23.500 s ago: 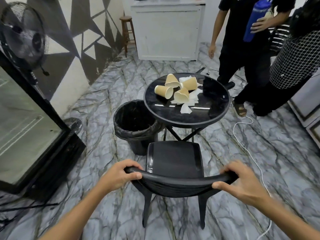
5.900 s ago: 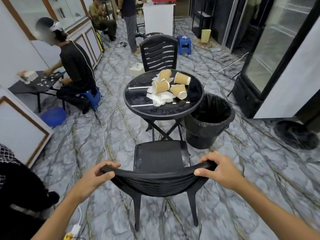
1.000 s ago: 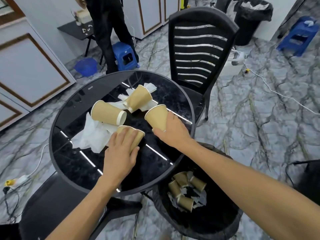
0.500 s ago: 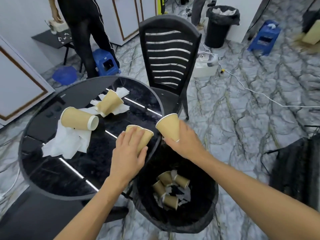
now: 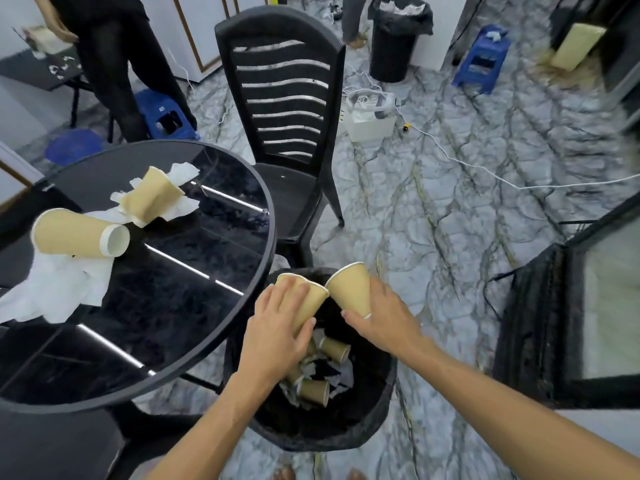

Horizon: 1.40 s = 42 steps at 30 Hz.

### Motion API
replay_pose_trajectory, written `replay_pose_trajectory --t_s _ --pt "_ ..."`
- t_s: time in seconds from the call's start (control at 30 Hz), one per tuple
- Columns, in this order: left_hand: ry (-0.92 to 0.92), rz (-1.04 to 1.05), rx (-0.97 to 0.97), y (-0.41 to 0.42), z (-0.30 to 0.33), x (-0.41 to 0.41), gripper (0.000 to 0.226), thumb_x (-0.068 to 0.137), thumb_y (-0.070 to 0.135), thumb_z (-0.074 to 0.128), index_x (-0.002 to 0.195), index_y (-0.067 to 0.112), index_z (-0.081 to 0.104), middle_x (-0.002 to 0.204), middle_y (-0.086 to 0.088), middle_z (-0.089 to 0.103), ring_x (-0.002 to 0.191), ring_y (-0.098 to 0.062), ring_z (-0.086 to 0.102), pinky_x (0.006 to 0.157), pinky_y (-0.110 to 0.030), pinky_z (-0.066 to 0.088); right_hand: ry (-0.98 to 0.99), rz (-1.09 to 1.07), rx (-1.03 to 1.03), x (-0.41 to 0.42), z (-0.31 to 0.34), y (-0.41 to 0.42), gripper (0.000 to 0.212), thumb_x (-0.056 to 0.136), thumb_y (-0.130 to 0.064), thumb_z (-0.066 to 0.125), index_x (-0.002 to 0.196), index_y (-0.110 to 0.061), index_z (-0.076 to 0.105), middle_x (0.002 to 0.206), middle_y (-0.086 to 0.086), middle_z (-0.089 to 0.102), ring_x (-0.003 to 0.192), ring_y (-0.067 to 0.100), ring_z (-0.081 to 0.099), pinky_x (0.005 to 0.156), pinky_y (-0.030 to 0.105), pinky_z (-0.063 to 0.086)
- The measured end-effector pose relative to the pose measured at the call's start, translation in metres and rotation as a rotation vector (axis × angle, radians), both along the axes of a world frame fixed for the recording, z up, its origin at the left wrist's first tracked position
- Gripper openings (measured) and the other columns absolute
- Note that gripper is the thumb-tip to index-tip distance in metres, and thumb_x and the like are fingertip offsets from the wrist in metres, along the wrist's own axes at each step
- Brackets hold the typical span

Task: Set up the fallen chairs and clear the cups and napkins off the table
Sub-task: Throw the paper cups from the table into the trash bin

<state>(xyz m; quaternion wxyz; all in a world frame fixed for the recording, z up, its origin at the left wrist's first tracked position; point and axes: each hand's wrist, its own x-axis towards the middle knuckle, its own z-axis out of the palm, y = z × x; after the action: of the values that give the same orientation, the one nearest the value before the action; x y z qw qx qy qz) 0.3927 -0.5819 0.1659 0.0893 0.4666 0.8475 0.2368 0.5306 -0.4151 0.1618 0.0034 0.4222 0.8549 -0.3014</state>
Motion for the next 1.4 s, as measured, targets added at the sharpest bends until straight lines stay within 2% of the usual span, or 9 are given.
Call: replay_pose_trajectory --t_s 0.17,0.33,0.43,0.57,0.7,0.87,1.13,1.4 --pt "-0.042 0.028 -0.123 -0.011 -0.050 -0.001 0.055 0.090 0.043 0.059 0.140 0.033 0.041 0.152 0.009 0.035 0.136 -0.030 0.038 0.090 -0.053 0.055 -0.026 0.042 -0.050 0.003 -0.043 -0.010 0.089 0.083 -0.054 0.067 0.148 -0.009 0.027 0.138 0.014 0.049 0.124 0.034 0.049 0.093 0.043 0.046" --pt "-0.091 0.082 -0.223 -0.023 -0.099 -0.003 0.055 0.090 0.043 0.062 0.140 0.033 0.040 0.151 0.009 0.036 0.137 -0.032 0.037 0.091 -0.057 0.054 -0.097 0.089 -0.087 0.003 -0.094 -0.025 0.083 0.080 -0.055 0.067 0.142 -0.012 0.032 0.128 0.010 0.051 0.115 0.032 0.053 0.076 0.037 0.042" --pt "-0.099 0.105 -0.264 -0.029 -0.124 -0.006 0.056 0.089 0.043 0.061 0.140 0.031 0.041 0.151 0.008 0.036 0.137 -0.030 0.036 0.093 -0.056 0.052 -0.118 0.092 -0.117 -0.001 -0.123 -0.034 0.079 0.078 -0.055 0.068 0.137 -0.013 0.035 0.124 0.009 0.051 0.111 0.031 0.055 0.078 0.039 0.047" --pt "-0.107 0.109 -0.310 -0.037 -0.151 -0.009 0.057 0.088 0.042 0.061 0.141 0.029 0.041 0.151 0.006 0.037 0.137 -0.028 0.037 0.094 -0.055 0.053 -0.127 0.105 -0.142 -0.006 -0.155 -0.047 0.078 0.078 -0.054 0.069 0.135 -0.012 0.036 0.122 0.008 0.051 0.110 0.029 0.054 0.073 0.035 0.043" --pt "-0.151 0.146 -0.292 -0.041 -0.168 -0.008 0.060 0.091 0.036 0.063 0.146 0.023 0.043 0.158 0.001 0.035 0.142 -0.026 0.034 0.103 -0.051 0.048 -0.131 0.094 -0.167 -0.012 -0.171 -0.055 0.079 0.081 -0.052 0.069 0.139 -0.009 0.037 0.129 0.009 0.049 0.119 0.029 0.051 0.085 0.038 0.048" --pt "-0.165 0.169 -0.289 -0.043 -0.174 -0.006 0.061 0.093 0.039 0.060 0.148 0.021 0.042 0.159 0.000 0.034 0.144 -0.027 0.033 0.105 -0.049 0.045 -0.158 0.132 -0.129 -0.016 -0.175 -0.055 0.085 0.086 -0.053 0.064 0.149 -0.008 0.030 0.142 0.010 0.045 0.131 0.029 0.044 0.101 0.038 0.046" --pt "-0.185 0.179 -0.290 -0.042 -0.152 -0.007 0.065 0.092 0.049 0.057 0.150 0.027 0.037 0.160 0.005 0.032 0.144 -0.023 0.032 0.104 -0.054 0.046 -0.183 0.200 -0.007 -0.017 -0.153 -0.039 0.083 0.086 -0.062 0.057 0.147 -0.011 0.034 0.139 0.008 0.049 0.128 0.028 0.047 0.103 0.041 0.044" --pt "-0.186 0.142 -0.302 -0.026 -0.101 -0.010 0.064 0.094 0.048 0.055 0.151 0.026 0.036 0.157 0.005 0.036 0.140 -0.025 0.039 0.101 -0.055 0.047 -0.197 0.244 0.031 -0.017 -0.099 -0.024 0.079 0.087 -0.064 0.056 0.144 -0.011 0.039 0.140 0.009 0.049 0.130 0.029 0.046 0.103 0.042 0.045"
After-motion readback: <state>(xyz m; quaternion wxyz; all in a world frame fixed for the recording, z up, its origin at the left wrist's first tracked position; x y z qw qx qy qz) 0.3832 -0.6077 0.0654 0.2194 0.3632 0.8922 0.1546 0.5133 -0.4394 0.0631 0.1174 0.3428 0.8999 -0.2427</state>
